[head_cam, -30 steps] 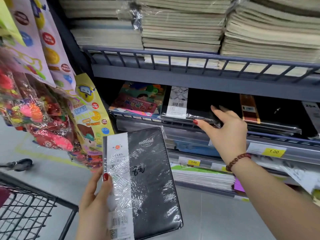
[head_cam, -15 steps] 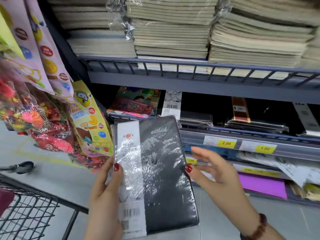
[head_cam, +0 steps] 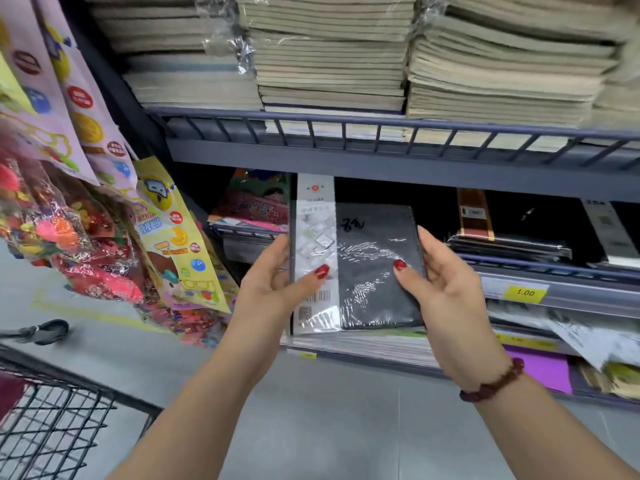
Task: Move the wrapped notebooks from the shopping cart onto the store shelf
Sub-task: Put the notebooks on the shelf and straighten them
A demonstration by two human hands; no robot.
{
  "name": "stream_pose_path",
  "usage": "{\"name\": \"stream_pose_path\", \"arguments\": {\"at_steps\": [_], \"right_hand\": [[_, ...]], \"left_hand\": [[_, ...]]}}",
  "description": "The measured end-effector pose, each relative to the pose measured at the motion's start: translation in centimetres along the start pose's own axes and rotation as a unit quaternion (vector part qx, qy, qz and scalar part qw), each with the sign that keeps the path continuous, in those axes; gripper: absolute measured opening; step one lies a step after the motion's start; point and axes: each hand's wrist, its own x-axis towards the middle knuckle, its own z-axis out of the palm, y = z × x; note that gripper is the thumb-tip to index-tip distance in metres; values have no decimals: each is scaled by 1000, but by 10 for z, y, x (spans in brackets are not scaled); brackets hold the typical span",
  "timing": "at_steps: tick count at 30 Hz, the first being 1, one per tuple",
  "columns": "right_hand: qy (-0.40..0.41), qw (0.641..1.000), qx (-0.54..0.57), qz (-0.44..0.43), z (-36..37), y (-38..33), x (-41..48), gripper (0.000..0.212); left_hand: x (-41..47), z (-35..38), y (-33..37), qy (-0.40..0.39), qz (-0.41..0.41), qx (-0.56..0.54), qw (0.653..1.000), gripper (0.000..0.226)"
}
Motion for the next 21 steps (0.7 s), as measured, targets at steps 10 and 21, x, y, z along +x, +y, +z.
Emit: {"name": "stream_pose_path", "arguments": {"at_steps": [10,21], "right_hand": [[-24,962,-257,-89,-9,12,0,88],[-32,915,-388,-107,-27,7,32,72]], "left_hand": [[-5,3,-24,12,86,98,991,74],[43,4,-16,116,133,278,944,60]]}}
